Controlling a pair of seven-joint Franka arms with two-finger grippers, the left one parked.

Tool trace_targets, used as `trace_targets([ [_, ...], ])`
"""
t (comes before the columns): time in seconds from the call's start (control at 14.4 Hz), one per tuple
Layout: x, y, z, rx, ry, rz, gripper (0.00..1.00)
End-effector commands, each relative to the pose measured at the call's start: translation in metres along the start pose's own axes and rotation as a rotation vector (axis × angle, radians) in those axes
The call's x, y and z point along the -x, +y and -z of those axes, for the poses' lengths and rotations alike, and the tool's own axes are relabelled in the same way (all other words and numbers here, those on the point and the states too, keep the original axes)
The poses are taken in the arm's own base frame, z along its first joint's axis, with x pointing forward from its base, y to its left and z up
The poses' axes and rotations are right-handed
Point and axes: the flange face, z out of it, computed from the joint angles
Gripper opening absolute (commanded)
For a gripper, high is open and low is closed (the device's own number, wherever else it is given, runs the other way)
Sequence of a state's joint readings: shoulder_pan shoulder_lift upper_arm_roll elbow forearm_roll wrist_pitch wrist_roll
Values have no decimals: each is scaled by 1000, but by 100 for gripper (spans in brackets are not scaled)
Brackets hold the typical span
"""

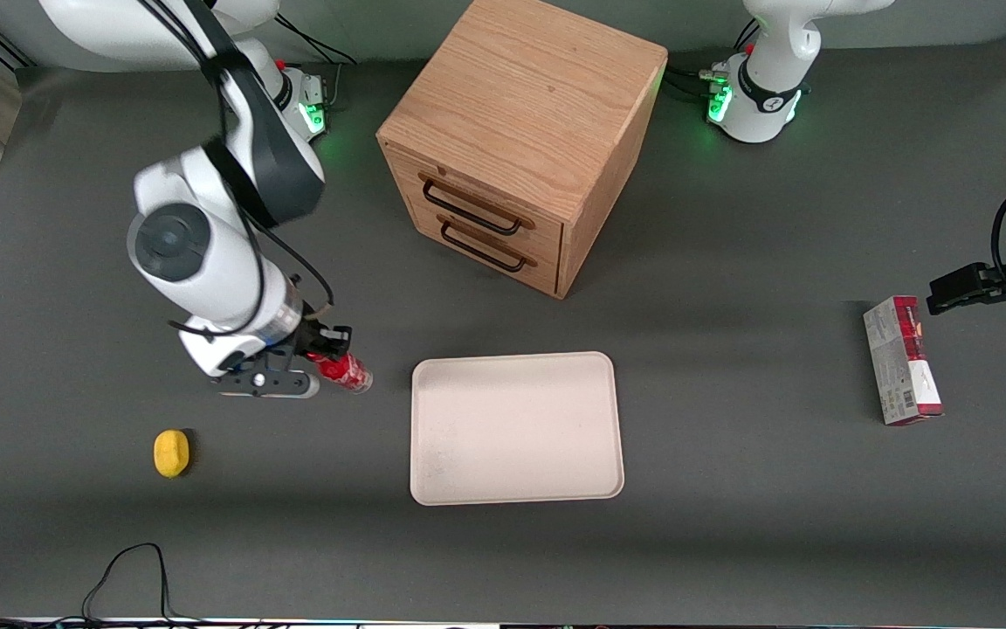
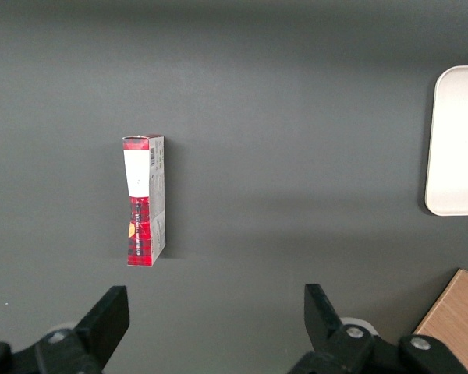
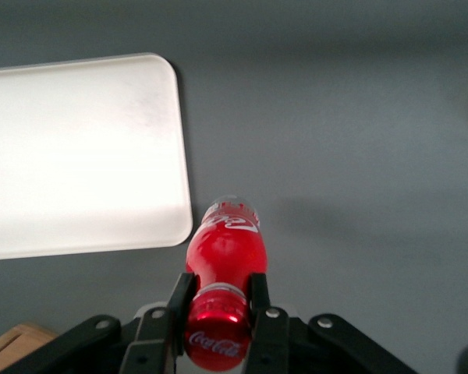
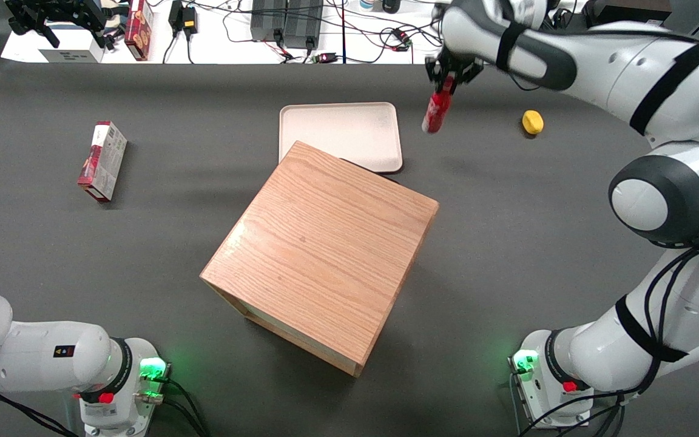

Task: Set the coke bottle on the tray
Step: 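Carry the bottle onto the cream tray and stand it upright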

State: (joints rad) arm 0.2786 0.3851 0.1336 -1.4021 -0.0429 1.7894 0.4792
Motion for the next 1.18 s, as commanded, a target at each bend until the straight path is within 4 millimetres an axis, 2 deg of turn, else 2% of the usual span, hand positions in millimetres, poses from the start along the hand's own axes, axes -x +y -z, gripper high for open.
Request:
trace_targets([
  [0.0, -25, -20, 50, -39, 0, -4, 9],
  [0.07, -29, -22, 58, -53, 12, -4, 9],
  [0.14, -32, -26, 57, -61, 19, -1, 10],
  [0.28, -44, -43, 38, -90, 36, 22, 10],
  [0.49, -64, -85, -30, -85, 123, 88, 12],
  [0.56, -72, -92, -55, -81, 151, 108, 14],
  [0.69, -80, -105, -87, -111, 189, 141, 16],
  [0.83, -83, -110, -111, -85, 213, 166, 20],
  [0.97, -77, -119, -126, -36, 217, 203, 24],
  [1.11, -78, -116, -137, 9, 222, 220, 29],
])
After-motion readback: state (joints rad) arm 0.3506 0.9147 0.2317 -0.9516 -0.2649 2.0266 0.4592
